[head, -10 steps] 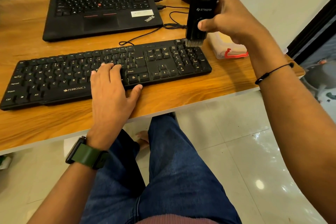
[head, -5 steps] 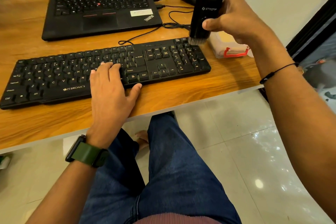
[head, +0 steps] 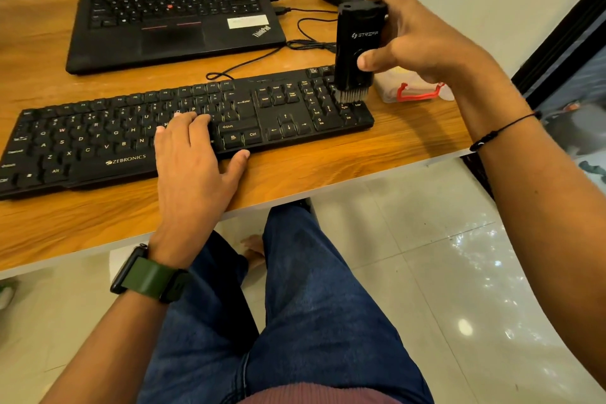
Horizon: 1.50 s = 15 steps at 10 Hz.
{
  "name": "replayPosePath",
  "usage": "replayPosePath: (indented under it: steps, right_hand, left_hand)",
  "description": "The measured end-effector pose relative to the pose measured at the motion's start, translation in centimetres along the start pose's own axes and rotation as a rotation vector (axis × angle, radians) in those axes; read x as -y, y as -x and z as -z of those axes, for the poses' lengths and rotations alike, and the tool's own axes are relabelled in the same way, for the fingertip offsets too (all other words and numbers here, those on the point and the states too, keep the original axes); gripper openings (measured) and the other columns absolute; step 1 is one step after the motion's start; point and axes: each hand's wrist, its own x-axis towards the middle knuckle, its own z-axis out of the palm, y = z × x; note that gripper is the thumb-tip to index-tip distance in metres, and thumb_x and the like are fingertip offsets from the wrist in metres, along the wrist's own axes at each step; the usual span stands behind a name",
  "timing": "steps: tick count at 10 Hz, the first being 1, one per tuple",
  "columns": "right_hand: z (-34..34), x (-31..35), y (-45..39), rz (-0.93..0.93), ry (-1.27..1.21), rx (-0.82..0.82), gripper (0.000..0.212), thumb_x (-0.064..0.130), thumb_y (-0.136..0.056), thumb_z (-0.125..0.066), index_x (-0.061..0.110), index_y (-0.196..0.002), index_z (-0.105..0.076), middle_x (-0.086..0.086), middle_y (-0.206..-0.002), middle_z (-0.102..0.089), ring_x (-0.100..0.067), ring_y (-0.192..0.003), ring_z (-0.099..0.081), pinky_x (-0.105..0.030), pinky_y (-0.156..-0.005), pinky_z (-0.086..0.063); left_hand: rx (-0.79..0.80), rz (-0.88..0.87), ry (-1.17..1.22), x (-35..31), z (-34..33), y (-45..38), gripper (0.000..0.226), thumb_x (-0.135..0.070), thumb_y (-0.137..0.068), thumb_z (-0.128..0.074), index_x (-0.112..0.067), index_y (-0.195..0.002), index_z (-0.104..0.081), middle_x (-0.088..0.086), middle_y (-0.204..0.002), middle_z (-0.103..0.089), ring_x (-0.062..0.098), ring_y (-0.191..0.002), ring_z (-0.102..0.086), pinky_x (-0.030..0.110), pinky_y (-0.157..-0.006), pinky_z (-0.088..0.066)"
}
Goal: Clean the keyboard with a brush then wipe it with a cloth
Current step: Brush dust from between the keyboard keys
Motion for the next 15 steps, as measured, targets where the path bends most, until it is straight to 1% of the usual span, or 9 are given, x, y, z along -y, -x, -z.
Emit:
replayPosePath:
  steps: [2, 3, 5, 8, 9, 11, 12, 14, 15]
  right_hand:
    - [-0.8, 0.0, -0.9, -0.013, 0.027, 0.019, 0.059, -0.003, -0.077, -0.066, 0.014, -0.127, -0.041, 0.001, -0.115, -0.055, -0.013, -0.105, -0.055, -0.021, -0.071, -0.054]
    - [-1.9, -0.3, -1.9, 0.023, 0.16, -0.101, 0.064, 0.007, -0.075, -0.071, 0.015, -0.13, -0.04, -0.003, -0.125, -0.055, -0.016, -0.112, -0.051, -0.03, -0.092, -0.047]
    - [-2.1, -0.2, -2.9, 0.067, 0.109, -0.271, 0.064, 0.009, -0.074, -0.071, 0.015, -0.129, -0.039, -0.003, -0.125, -0.055, -0.018, -0.115, -0.051, -0.033, -0.095, -0.048]
    - [-1.5, -0.3, -1.9, 0.006, 0.093, -0.048, 0.059, 0.002, -0.076, -0.069, 0.016, -0.126, -0.041, -0.002, -0.118, -0.056, -0.016, -0.109, -0.054, -0.024, -0.08, -0.05]
    - [-0.2, 0.3, -1.3, -0.006, 0.02, 0.052, 0.055, -0.006, -0.078, -0.064, 0.013, -0.125, -0.042, 0.002, -0.11, -0.055, -0.011, -0.1, -0.056, -0.018, -0.063, -0.052]
    - [-1.5, 0.1, -2.3, 0.022, 0.014, -0.124, 0.062, 0.002, -0.075, -0.07, 0.014, -0.128, -0.041, -0.001, -0.124, -0.054, -0.019, -0.117, -0.051, -0.034, -0.091, -0.051]
    - [-1.7, -0.1, -2.3, -0.001, 0.05, -0.051, 0.061, 0.003, -0.074, -0.07, 0.019, -0.125, -0.042, -0.003, -0.124, -0.055, -0.02, -0.116, -0.052, -0.038, -0.092, -0.051]
    - [0.2, 0.9, -0.8, -0.04, 0.034, 0.135, 0.052, -0.008, -0.078, -0.063, 0.017, -0.118, -0.042, 0.005, -0.104, -0.055, -0.012, -0.098, -0.058, -0.021, -0.066, -0.053]
    - [-0.3, 1.2, -1.3, -0.002, 0.004, 0.009, 0.059, -0.003, -0.077, -0.065, 0.014, -0.128, -0.041, 0.002, -0.115, -0.055, -0.013, -0.104, -0.055, -0.02, -0.07, -0.054]
  left_hand:
    - [-0.003, 0.0, -0.007, -0.1, -0.1, 0.0, 0.065, -0.034, -0.082, -0.065, 0.003, -0.13, -0.042, 0.022, -0.133, -0.043, 0.037, -0.129, -0.035, 0.045, -0.113, -0.013]
    - [-0.006, -0.002, -0.004, 0.1, -0.1, 0.0, 0.064, -0.033, -0.082, -0.065, 0.003, -0.13, -0.043, 0.023, -0.133, -0.044, 0.037, -0.129, -0.035, 0.045, -0.113, -0.013]
    - [-0.008, -0.014, -0.007, 0.0, 0.0, 0.0, 0.061, -0.027, -0.083, -0.066, 0.005, -0.13, -0.043, 0.024, -0.132, -0.044, 0.039, -0.128, -0.036, 0.045, -0.113, -0.013]
    - [-0.004, -0.022, -0.035, 0.0, -0.1, 0.0, 0.059, -0.026, -0.084, -0.065, 0.006, -0.129, -0.043, 0.026, -0.132, -0.044, 0.041, -0.127, -0.037, 0.047, -0.112, -0.016]
    - [-0.001, -0.024, -0.042, -0.1, -0.1, 0.0, 0.059, -0.027, -0.084, -0.064, 0.006, -0.129, -0.043, 0.026, -0.132, -0.044, 0.04, -0.127, -0.037, 0.047, -0.112, -0.016]
    - [0.002, -0.011, -0.033, -0.1, 0.0, 0.0, 0.06, -0.028, -0.084, -0.064, 0.005, -0.13, -0.042, 0.024, -0.133, -0.044, 0.038, -0.127, -0.036, 0.045, -0.112, -0.016]
    - [0.001, -0.008, -0.031, -0.2, 0.1, -0.1, 0.06, -0.028, -0.084, -0.064, 0.005, -0.13, -0.042, 0.024, -0.133, -0.043, 0.039, -0.128, -0.036, 0.046, -0.112, -0.016]
    - [-0.007, -0.015, -0.028, -0.2, 0.0, 0.0, 0.06, -0.026, -0.083, -0.066, 0.006, -0.129, -0.043, 0.025, -0.131, -0.045, 0.04, -0.125, -0.038, 0.048, -0.111, -0.019]
    - [-0.008, -0.016, -0.027, -0.1, 0.0, 0.1, 0.06, -0.026, -0.083, -0.066, 0.006, -0.128, -0.043, 0.025, -0.131, -0.045, 0.04, -0.126, -0.038, 0.048, -0.112, -0.018]
